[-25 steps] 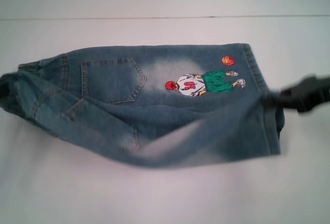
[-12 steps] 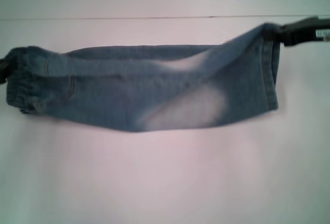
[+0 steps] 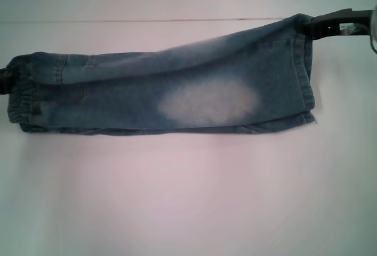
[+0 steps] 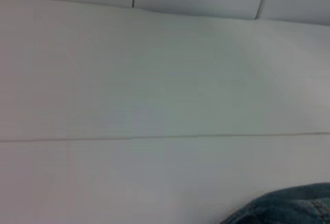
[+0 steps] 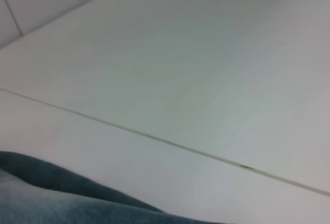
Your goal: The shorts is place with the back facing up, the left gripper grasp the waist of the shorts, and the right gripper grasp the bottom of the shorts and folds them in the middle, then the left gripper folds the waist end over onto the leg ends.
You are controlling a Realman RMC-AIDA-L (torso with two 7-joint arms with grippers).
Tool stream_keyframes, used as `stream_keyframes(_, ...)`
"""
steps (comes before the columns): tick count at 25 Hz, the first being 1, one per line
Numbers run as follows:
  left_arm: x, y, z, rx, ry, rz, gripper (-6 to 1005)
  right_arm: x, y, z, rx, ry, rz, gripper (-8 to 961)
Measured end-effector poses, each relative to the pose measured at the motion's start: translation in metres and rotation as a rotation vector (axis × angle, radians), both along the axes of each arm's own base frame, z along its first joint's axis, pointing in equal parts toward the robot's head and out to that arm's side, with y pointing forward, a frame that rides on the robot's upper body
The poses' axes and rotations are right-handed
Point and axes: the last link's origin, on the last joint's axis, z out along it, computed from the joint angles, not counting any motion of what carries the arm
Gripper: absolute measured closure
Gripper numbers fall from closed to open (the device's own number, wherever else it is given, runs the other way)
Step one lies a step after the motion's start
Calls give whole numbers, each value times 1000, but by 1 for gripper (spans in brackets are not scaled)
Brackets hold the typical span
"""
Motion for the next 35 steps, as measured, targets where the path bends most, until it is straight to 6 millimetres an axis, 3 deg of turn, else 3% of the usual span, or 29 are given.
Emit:
stream_keyframes(7,1,3,-9,-20,49,-18,805,-8,6,-27,-2,-90,30,941)
stream_keyframes(13,-8,10,-9,37,103,14,800,-4,11,-31,78,-122,24,847)
stream_keyframes(22,-1,4,0,34,135,-56,620,-2,3,-25,65,-83,46,563)
stream_keyframes(26,-3,-16,7,21,98,-126,495,4,-15,-19,40,-15,97,399)
stream_keyframes(30,-8,-46,14,18,42,-212,336,6,-46,-17,-15,76,242,229)
stream_keyframes(35,-18,-76,17,3,33,-276,124,10,-85,-39,-116,170,432,61)
